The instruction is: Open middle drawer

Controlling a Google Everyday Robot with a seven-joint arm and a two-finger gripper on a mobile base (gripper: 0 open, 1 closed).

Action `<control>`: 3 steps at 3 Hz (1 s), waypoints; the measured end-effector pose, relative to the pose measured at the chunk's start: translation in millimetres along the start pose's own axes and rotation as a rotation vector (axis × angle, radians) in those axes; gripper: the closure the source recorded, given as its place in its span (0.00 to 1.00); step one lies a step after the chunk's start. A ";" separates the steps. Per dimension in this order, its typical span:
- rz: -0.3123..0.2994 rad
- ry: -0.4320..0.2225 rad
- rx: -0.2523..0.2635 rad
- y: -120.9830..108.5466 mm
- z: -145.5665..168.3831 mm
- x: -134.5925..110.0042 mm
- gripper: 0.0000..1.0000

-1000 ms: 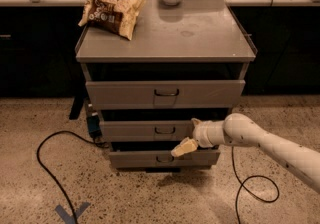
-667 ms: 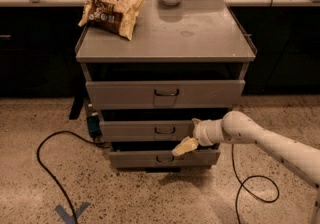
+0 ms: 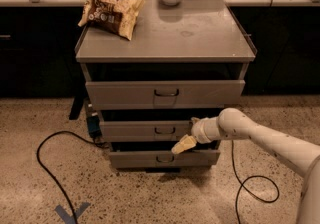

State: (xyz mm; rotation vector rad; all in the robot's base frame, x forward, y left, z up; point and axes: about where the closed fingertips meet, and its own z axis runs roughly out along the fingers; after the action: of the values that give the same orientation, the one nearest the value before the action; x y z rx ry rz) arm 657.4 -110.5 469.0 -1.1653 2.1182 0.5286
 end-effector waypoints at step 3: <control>-0.002 -0.019 -0.009 -3.4 29.5 -18.7 0.00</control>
Offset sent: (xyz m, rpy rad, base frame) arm 0.0386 0.0372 0.0171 0.0194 -0.0658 0.0160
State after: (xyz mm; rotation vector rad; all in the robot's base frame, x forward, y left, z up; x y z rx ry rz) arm 677.9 -83.1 461.4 -1.1624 2.1002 0.5473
